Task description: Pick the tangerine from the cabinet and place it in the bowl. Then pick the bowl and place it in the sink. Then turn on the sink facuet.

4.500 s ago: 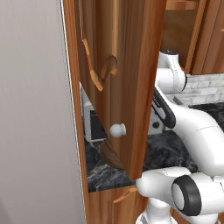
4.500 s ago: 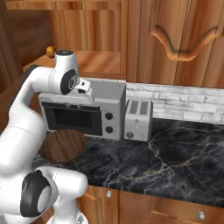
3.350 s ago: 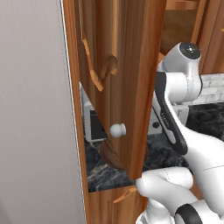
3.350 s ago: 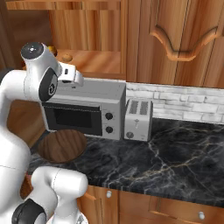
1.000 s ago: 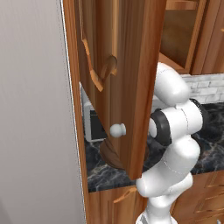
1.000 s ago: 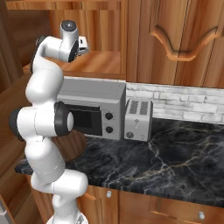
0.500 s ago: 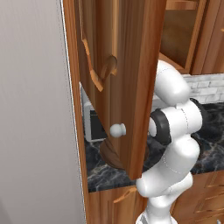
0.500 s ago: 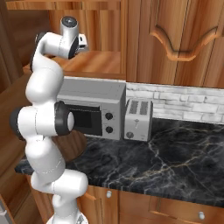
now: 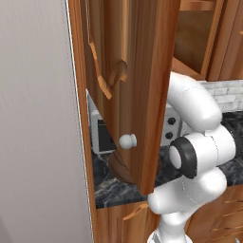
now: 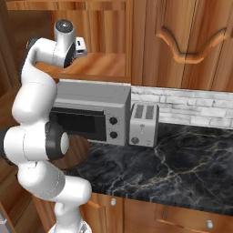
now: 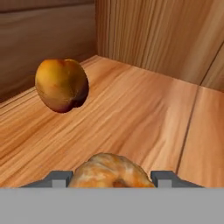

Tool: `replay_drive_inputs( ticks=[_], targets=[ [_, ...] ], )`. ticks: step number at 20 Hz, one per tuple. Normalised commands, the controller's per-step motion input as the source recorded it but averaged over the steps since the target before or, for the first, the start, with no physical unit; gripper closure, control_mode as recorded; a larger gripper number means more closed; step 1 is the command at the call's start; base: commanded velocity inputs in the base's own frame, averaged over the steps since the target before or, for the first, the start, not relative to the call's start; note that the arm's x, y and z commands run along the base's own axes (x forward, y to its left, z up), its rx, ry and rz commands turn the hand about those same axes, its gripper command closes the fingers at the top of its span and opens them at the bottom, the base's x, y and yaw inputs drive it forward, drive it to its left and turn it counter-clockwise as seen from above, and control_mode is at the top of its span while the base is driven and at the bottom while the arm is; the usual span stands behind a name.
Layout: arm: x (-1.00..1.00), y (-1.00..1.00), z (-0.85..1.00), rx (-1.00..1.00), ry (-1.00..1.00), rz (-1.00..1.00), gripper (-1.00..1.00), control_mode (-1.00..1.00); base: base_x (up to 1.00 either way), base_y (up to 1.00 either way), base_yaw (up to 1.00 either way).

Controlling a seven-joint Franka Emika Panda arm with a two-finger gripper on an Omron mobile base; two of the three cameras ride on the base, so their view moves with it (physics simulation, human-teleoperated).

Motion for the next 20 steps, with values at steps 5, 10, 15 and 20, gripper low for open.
replay_drive_inputs(
  ticks=[5, 10, 15, 20],
  targets=[
    [-0.92, -0.11, 0.0, 0.0, -0.01, 0.0, 1.0, -1.0, 0.0, 0.0, 0.0],
    [-1.0, -0.28, 0.0, 0.0, 0.02, 0.0, 1.0, -1.0, 0.0, 0.0, 0.0],
    [-1.0, -0.55, 0.0, 0.0, 0.07, 0.0, 1.0, -1.0, 0.0, 0.0, 0.0],
    [-1.0, -0.61, -0.26, 0.0, 0.11, 0.0, 1.0, -1.0, 0.0, 0.0, 0.0]
  ],
)
